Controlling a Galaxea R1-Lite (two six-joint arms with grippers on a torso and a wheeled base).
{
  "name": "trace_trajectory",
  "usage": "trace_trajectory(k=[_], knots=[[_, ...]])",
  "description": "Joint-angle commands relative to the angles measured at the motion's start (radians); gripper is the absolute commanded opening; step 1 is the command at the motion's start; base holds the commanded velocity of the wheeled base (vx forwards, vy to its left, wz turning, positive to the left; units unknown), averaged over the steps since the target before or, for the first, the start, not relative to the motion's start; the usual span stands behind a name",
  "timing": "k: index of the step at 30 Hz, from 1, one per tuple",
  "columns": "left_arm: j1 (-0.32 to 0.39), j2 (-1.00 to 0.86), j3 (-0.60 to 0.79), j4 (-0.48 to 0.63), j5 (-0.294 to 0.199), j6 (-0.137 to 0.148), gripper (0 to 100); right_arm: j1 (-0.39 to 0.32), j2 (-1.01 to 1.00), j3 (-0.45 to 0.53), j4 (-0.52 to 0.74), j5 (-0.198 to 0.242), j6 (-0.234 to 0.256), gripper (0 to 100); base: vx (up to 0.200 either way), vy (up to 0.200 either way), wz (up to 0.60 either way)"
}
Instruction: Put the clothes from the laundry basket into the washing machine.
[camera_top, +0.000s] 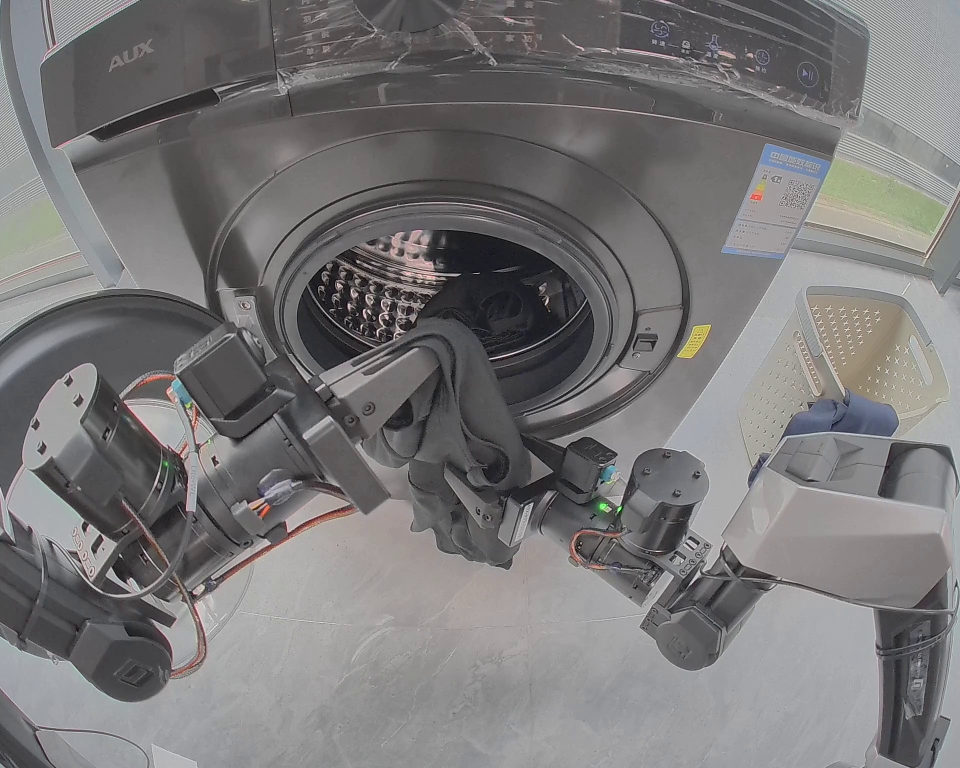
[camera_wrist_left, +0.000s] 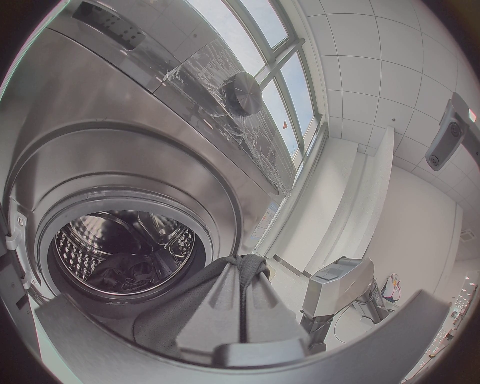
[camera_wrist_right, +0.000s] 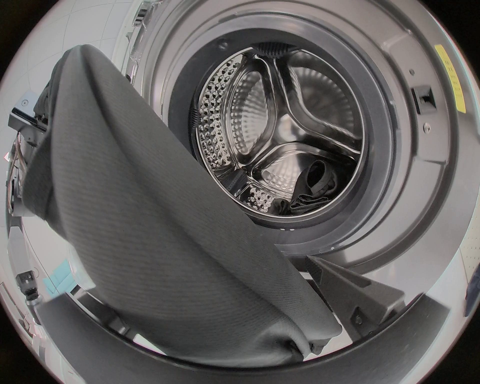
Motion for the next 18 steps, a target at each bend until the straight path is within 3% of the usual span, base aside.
trace_trajectory(k=[1,14,15,18], knots=[[-0.001,-0.002,-0.005,0.000,0.001,0.000,0,-0.006,0.049,-0.028,0.000,0.001,0.001,100,0.000,0.000,0.00],[0.003,-0.004,-0.011,0.000,0.004,-0.002,0,-0.007,0.081,-0.058,-0.001,0.001,-0.007,100,0.000,0.000,0.00],[0.003,-0.004,-0.011,0.000,0.004,-0.002,0,-0.007,0.081,-0.058,-0.001,0.001,-0.007,0,0.000,0.000,0.00],[0.009,-0.002,-0.008,0.006,0.005,-0.003,0,-0.010,0.078,-0.058,-0.003,0.001,-0.006,0,0.000,0.000,0.00]])
